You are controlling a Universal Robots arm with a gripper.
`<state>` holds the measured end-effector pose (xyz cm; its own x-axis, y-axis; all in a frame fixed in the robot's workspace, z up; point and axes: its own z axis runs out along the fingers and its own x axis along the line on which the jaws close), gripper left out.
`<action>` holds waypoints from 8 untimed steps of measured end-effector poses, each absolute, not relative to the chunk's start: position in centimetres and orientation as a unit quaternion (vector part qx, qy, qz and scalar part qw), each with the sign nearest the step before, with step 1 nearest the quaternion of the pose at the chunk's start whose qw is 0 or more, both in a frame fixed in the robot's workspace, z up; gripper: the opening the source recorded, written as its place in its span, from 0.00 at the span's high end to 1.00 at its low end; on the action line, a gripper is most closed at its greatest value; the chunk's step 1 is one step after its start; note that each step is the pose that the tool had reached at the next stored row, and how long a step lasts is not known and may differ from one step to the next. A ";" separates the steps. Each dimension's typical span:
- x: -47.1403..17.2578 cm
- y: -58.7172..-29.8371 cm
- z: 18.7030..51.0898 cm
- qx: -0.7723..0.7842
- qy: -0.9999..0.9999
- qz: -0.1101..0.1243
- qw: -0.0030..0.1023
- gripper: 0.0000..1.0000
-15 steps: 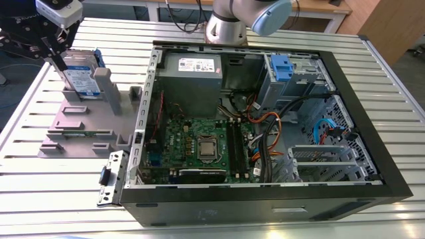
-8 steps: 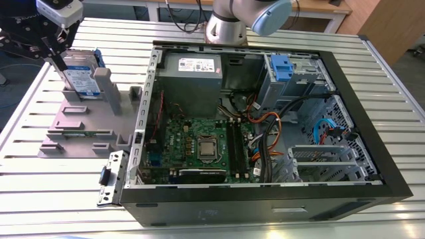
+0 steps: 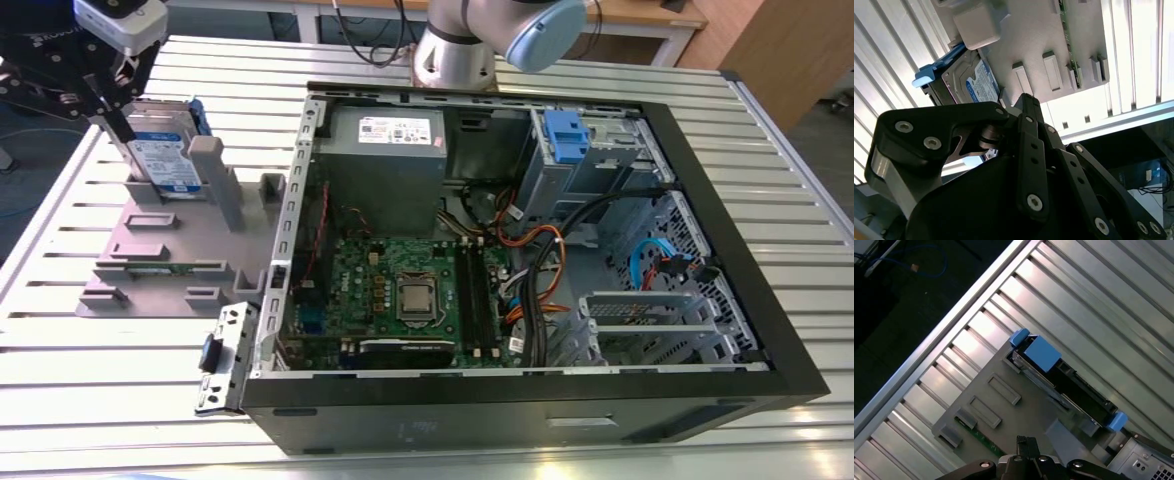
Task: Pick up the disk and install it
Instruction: 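Pick up the disk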
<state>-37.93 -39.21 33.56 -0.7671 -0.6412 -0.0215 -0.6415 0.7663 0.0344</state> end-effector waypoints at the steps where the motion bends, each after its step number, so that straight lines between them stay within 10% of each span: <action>1: -37.9 -39.2 33.6 -0.342 0.940 0.020 0.004 0.89; 8: -37.9 -39.2 33.6 -0.346 0.938 0.020 0.004 0.89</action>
<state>-37.93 -39.21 33.57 -0.7604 -0.6491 -0.0214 -0.6494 0.7597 0.0344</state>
